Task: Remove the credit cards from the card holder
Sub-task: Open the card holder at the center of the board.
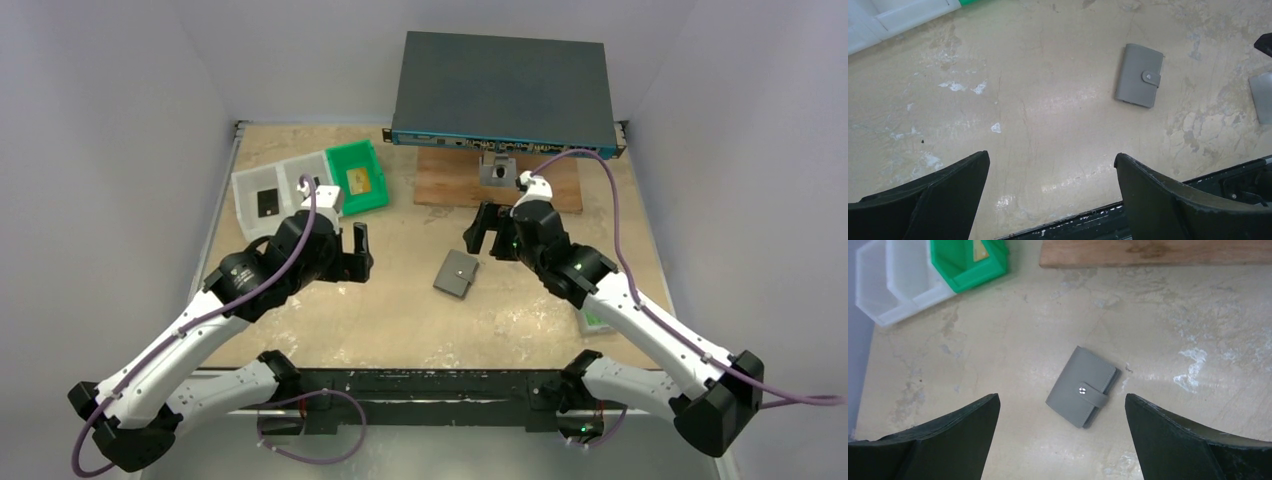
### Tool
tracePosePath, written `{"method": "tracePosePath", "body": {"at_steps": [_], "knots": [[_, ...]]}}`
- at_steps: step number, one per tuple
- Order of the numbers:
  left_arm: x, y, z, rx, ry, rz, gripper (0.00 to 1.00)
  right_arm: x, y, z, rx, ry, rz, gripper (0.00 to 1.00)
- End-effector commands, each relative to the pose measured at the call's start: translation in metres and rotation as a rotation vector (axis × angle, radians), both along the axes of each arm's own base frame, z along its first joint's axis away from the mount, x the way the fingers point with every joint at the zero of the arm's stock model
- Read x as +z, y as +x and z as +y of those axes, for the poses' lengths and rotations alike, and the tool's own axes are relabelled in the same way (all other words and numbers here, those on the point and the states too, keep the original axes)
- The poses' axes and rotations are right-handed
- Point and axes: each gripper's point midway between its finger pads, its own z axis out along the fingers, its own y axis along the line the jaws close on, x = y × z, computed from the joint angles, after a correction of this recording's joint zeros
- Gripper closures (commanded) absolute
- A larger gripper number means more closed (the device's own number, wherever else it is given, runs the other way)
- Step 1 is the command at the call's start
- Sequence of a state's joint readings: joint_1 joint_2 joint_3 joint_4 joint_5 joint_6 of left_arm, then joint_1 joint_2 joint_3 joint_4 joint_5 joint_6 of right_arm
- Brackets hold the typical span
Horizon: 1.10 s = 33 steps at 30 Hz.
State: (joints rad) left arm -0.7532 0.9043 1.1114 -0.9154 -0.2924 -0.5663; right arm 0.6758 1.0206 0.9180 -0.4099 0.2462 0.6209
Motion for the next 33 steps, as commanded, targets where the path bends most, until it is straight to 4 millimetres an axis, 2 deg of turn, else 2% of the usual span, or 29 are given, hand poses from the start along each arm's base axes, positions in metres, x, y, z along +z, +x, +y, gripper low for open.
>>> {"method": "tracePosePath", "body": {"at_steps": [1, 5, 9, 10, 14, 18, 26, 33], "knots": [[-0.007, 0.001, -0.006, 0.021, -0.047, 0.008, 0.0, -0.05, -0.009, -0.004, -0.019, -0.056, 0.117, 0.01], [-0.025, -0.004, -0.008, 0.029, -0.054, 0.061, 0.0, -0.083, -0.017, 0.006, 0.001, -0.051, 0.174, 0.02], [-0.038, -0.008, -0.012, 0.022, -0.068, 0.095, 0.0, -0.108, -0.02, 0.023, 0.011, -0.071, 0.225, 0.13], [-0.04, -0.008, -0.013, 0.022, -0.068, 0.1, 0.0, -0.115, -0.019, 0.027, 0.008, -0.084, 0.238, 0.19], [-0.044, -0.009, -0.011, 0.026, -0.062, 0.109, 0.0, -0.122, -0.01, 0.048, -0.005, -0.123, 0.243, 0.38], [-0.043, -0.012, -0.009, 0.028, -0.06, 0.111, 0.0, -0.135, -0.001, 0.057, -0.039, -0.204, 0.264, 0.5], [-0.04, -0.016, -0.004, 0.029, -0.063, 0.099, 0.0, -0.149, 0.016, 0.054, -0.12, -0.313, 0.266, 0.6], [-0.041, -0.017, -0.003, 0.028, -0.062, 0.103, 0.0, -0.167, 0.02, 0.055, -0.134, -0.365, 0.29, 0.7]]}}
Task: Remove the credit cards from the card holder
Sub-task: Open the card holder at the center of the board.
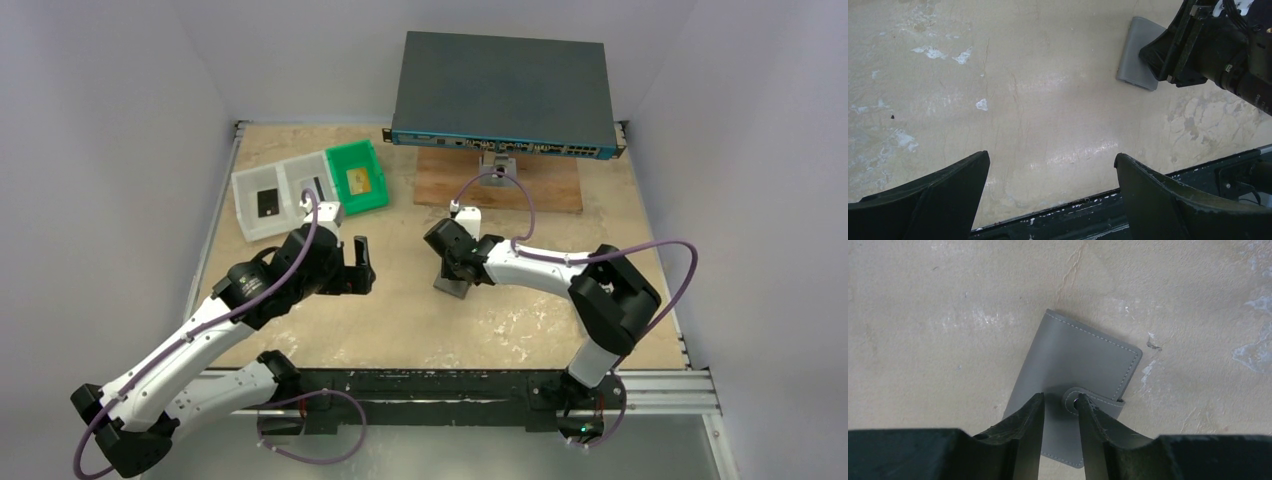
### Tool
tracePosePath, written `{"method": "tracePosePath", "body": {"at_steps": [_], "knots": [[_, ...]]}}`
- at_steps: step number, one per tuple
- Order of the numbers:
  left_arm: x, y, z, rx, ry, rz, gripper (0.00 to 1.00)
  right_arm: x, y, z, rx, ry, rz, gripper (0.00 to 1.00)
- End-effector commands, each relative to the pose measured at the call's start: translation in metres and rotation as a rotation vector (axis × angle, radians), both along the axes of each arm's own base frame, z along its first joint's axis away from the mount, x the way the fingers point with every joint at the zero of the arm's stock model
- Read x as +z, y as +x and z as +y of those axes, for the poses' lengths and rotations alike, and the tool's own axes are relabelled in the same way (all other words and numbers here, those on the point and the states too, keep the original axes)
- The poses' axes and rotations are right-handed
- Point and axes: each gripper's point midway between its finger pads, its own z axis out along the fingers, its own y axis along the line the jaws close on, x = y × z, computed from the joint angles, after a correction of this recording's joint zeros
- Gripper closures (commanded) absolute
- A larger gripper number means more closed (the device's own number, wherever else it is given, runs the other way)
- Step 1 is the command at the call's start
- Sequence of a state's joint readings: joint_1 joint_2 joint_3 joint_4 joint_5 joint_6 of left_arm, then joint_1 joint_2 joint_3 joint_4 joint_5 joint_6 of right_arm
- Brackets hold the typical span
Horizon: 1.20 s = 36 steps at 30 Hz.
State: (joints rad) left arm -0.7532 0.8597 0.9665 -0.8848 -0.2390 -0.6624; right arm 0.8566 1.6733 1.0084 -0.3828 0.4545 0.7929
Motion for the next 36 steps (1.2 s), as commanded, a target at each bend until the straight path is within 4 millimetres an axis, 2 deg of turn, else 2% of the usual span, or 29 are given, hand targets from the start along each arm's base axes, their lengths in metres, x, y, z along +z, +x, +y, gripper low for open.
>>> {"method": "tracePosePath", "body": {"at_steps": [1, 5, 10, 20, 25, 32, 34, 36], "knots": [[0.001, -0.001, 0.0, 0.006, -0.015, -0.001, 0.0, 0.002, 0.009, -0.001, -0.044, -0.029, -0.026, 0.71], [0.001, -0.002, -0.001, 0.003, -0.018, 0.001, 0.0, -0.004, 0.008, -0.012, -0.069, -0.077, -0.02, 0.7], [0.001, 0.0, -0.003, 0.002, -0.014, 0.007, 0.0, 0.0, 0.008, -0.017, -0.073, -0.099, -0.034, 0.69], [0.0, 0.002, -0.005, 0.003, -0.009, 0.016, 0.0, -0.008, -0.003, -0.009, -0.029, -0.113, -0.004, 0.71], [-0.004, 0.002, -0.005, 0.006, -0.001, 0.03, 0.0, -0.013, -0.011, -0.011, -0.022, -0.101, 0.012, 0.71], [-0.01, 0.001, -0.008, 0.015, 0.0, 0.059, 0.01, -0.021, -0.021, -0.007, 0.0, -0.044, 0.042, 0.9], [-0.014, 0.001, -0.01, 0.011, -0.001, 0.077, 0.02, -0.017, -0.022, -0.004, 0.011, -0.016, 0.033, 0.98], [-0.021, -0.001, -0.017, -0.002, -0.012, 0.106, 0.03, -0.009, -0.022, 0.002, 0.035, 0.029, 0.013, 1.0]]}}
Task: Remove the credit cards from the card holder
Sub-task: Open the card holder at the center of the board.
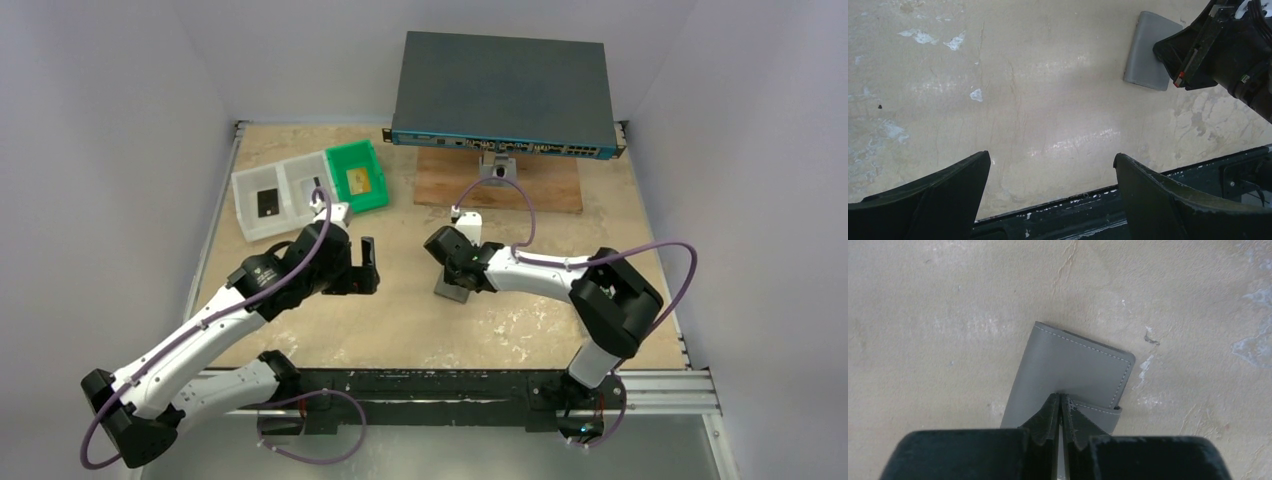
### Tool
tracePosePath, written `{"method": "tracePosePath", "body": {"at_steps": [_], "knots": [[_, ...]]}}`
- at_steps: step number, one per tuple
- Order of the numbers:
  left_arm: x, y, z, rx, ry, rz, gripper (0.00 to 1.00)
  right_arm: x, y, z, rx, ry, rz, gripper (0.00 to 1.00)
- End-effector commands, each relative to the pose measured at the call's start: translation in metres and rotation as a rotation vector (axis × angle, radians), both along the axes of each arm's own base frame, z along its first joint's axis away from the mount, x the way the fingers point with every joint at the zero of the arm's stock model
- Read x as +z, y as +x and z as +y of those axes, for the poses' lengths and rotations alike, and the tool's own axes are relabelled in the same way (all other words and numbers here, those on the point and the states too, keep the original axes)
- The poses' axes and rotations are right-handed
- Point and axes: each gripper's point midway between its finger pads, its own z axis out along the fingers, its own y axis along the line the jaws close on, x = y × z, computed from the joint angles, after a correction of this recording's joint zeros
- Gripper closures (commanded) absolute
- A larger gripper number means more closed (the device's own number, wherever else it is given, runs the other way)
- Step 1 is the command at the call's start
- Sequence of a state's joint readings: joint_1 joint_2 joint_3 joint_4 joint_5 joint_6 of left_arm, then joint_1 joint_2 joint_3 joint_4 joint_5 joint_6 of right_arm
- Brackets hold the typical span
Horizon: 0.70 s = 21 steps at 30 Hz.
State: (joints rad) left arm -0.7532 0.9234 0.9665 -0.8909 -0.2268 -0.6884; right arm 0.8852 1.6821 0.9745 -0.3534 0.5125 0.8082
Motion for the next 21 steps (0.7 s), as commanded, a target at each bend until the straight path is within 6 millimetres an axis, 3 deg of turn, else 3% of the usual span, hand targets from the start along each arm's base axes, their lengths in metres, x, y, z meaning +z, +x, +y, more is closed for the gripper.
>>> {"method": "tracePosePath", "body": {"at_steps": [1, 6, 11, 16, 21], "knots": [[-0.01, -0.003, -0.016, -0.021, -0.044, 0.058, 0.04, 0.004, -0.018, 0.009, 0.069, 0.093, 0.034, 1.0], [-0.025, -0.005, -0.039, -0.055, -0.07, 0.102, 0.12, 0.035, -0.023, 0.036, 0.181, 0.278, -0.025, 1.0], [-0.041, -0.007, -0.069, -0.098, -0.082, 0.146, 0.26, 0.048, -0.031, 0.048, 0.214, 0.375, -0.021, 1.0], [-0.052, -0.005, -0.093, -0.107, -0.127, 0.187, 0.32, 0.045, -0.029, 0.033, 0.146, 0.295, -0.006, 1.0], [-0.053, -0.001, -0.095, -0.092, -0.129, 0.187, 0.32, 0.036, -0.023, 0.004, 0.069, 0.096, -0.009, 0.69]]}}
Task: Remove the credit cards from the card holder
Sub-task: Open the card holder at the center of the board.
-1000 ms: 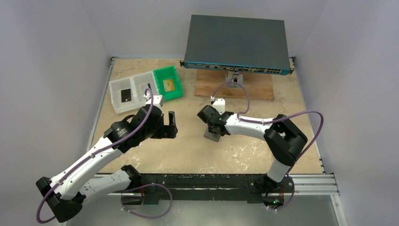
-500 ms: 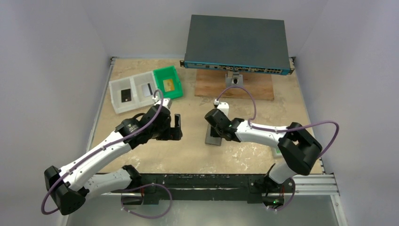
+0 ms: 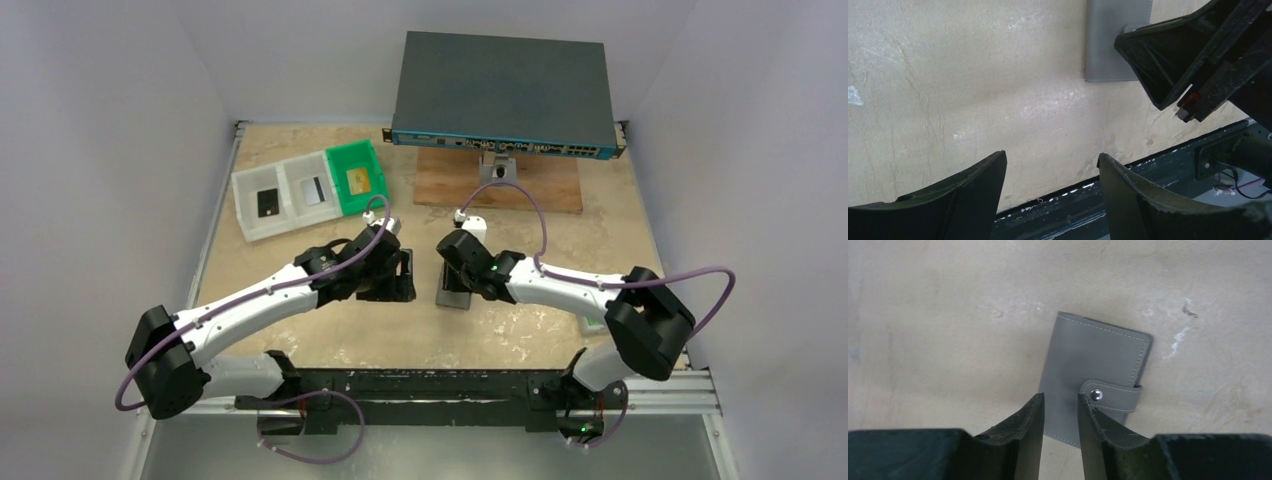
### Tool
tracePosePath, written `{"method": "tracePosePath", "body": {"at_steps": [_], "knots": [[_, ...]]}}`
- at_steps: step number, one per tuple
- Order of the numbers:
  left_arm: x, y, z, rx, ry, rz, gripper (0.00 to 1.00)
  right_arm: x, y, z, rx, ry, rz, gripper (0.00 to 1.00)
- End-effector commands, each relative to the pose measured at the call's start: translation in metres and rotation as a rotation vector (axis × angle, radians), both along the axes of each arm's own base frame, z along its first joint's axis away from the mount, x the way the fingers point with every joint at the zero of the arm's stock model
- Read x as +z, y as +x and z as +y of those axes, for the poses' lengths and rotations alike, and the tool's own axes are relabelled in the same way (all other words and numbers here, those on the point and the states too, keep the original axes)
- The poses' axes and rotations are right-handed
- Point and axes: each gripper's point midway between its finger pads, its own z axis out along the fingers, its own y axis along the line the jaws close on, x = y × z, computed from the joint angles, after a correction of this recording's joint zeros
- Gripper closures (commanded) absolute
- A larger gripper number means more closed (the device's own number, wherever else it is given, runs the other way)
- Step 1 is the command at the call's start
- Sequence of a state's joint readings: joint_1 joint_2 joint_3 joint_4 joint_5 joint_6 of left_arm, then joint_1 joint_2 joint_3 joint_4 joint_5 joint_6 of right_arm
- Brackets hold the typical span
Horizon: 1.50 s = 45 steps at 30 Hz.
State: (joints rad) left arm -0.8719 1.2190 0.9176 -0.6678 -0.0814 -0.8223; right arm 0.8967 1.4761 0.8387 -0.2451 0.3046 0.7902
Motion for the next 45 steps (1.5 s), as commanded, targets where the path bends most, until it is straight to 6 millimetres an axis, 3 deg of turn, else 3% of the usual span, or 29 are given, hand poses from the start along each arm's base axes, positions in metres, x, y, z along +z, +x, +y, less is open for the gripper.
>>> {"method": "tracePosePath", "body": {"at_steps": [1, 12, 21, 27, 31, 41, 45], "knots": [[0.009, 0.006, -0.012, 0.019, -0.059, -0.019, 0.32, 0.006, 0.009, -0.022, -0.08, -0.172, -0.032, 0.68], [0.006, 0.004, -0.004, 0.016, -0.034, -0.025, 0.33, -0.021, 0.011, -0.016, -0.067, -0.286, 0.016, 0.66], [0.002, 0.002, 0.002, 0.019, -0.016, -0.03, 0.33, -0.035, 0.006, -0.026, -0.079, -0.355, 0.035, 0.67], [-0.002, 0.003, -0.001, 0.019, -0.018, -0.021, 0.34, -0.049, -0.001, -0.023, -0.075, -0.323, 0.074, 0.88], [-0.003, 0.004, -0.004, 0.016, -0.017, -0.017, 0.34, -0.049, -0.007, -0.011, -0.04, -0.249, 0.09, 1.0], [-0.001, 0.012, -0.02, 0.002, -0.052, -0.015, 0.43, -0.004, -0.014, 0.05, 0.101, 0.135, 0.047, 1.0], [-0.005, 0.015, -0.031, -0.005, -0.071, 0.002, 0.55, -0.004, -0.021, 0.062, 0.126, 0.202, 0.079, 1.0]]}}
